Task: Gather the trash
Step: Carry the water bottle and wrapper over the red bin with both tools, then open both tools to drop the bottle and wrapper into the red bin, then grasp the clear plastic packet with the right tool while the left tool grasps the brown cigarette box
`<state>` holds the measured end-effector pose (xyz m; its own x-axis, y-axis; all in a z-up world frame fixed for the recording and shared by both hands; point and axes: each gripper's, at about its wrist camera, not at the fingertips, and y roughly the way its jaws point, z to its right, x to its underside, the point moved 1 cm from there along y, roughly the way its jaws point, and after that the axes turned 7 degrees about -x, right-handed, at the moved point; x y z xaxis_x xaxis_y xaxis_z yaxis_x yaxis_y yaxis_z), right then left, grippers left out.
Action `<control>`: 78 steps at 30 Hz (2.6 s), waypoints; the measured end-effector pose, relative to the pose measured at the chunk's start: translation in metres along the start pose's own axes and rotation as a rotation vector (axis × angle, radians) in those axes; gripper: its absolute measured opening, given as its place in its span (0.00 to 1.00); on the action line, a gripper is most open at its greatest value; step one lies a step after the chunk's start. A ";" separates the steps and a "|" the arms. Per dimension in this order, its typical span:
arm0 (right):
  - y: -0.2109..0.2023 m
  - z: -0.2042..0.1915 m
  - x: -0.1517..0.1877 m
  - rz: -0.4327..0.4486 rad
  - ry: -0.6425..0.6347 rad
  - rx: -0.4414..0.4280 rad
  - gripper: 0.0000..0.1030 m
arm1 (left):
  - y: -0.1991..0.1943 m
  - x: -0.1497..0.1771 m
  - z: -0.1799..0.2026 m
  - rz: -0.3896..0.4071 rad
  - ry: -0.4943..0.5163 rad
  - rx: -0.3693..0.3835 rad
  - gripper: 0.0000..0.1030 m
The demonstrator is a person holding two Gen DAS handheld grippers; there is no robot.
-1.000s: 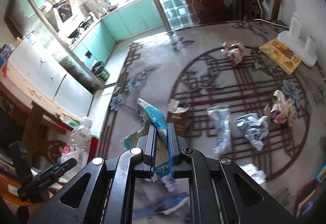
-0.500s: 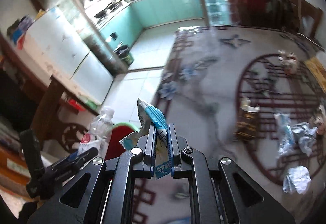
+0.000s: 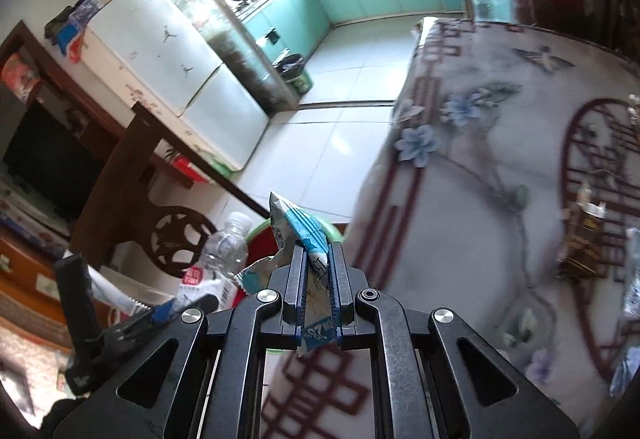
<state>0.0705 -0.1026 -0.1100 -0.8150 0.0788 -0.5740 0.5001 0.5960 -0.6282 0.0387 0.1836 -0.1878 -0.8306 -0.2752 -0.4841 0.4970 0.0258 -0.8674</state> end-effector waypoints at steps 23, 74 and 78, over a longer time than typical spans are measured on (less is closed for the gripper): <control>0.038 -0.027 -0.003 -0.048 -0.108 -0.075 0.10 | -0.010 -0.046 0.005 0.121 0.006 -0.038 0.37; -0.105 0.275 0.034 -0.127 0.233 0.380 0.53 | -0.016 0.026 0.265 -0.026 0.337 0.209 0.62; -0.098 0.271 0.034 -0.186 0.163 0.390 0.25 | 0.002 0.030 0.290 -0.058 0.338 0.198 0.62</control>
<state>0.0728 -0.3748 -0.2098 -0.9212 0.1422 -0.3622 0.3881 0.2687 -0.8816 0.0872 -0.1037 -0.1703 -0.8781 0.0619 -0.4745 0.4585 -0.1755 -0.8712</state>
